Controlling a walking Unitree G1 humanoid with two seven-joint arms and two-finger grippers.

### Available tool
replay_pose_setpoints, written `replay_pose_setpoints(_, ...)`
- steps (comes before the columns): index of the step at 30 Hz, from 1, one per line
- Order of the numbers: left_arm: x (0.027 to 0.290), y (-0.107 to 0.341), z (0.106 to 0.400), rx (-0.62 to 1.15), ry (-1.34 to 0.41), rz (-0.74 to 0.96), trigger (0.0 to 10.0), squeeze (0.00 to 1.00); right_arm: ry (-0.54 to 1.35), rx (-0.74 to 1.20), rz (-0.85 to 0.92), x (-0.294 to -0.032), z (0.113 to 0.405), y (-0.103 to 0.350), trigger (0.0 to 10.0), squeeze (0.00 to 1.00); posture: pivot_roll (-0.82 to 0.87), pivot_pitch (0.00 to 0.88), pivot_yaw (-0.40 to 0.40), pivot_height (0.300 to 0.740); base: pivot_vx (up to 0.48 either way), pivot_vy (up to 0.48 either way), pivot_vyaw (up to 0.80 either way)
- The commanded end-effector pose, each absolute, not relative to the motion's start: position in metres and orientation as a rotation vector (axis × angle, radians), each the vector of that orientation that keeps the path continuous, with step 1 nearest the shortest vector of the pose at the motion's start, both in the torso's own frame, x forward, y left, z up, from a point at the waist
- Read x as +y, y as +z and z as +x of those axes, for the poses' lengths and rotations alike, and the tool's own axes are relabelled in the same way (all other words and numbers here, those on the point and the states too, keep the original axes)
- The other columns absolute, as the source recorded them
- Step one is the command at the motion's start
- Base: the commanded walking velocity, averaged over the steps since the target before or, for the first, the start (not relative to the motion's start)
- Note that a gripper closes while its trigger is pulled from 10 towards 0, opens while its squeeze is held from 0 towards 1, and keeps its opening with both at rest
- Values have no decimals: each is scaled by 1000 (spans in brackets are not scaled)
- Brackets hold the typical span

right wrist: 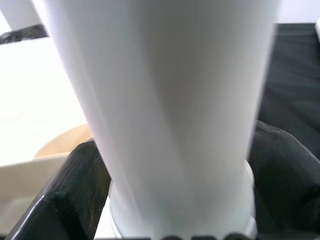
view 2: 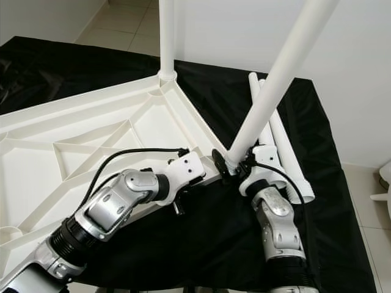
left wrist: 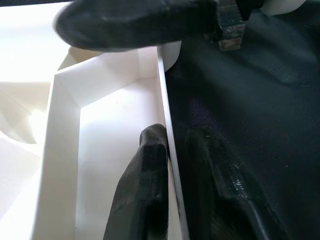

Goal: Building children table

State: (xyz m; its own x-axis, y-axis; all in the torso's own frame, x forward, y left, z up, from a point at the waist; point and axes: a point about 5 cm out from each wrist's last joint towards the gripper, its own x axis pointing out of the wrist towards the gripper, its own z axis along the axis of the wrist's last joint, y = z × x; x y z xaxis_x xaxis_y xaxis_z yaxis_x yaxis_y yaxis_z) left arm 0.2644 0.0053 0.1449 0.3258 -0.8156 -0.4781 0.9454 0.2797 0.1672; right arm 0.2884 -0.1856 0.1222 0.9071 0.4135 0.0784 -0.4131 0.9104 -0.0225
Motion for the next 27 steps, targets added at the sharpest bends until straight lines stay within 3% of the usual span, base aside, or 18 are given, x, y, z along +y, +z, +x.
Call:
replay_pose_setpoints(1, 1, 123, 255, 432, -1259, 454, 10000, 0, 439, -79, 0, -189, 289, 120, 10000, 0, 30, 117, -60, 740, 0, 0, 0)
replay_pose_setpoints(13, -10, 125, 266, 374, -1153, 346, 10000, 0, 501, -86, -8, -194, 294, 122, 10000, 0, 30, 120, -64, 740, 0, 0, 0)
replay_pose_setpoints(27, -9, 104, 261, 434, -1149, 372, 10000, 0, 519, -87, -20, -197, 297, 124, 10000, 0, 25, 125, -66, 740, 0, 0, 0)
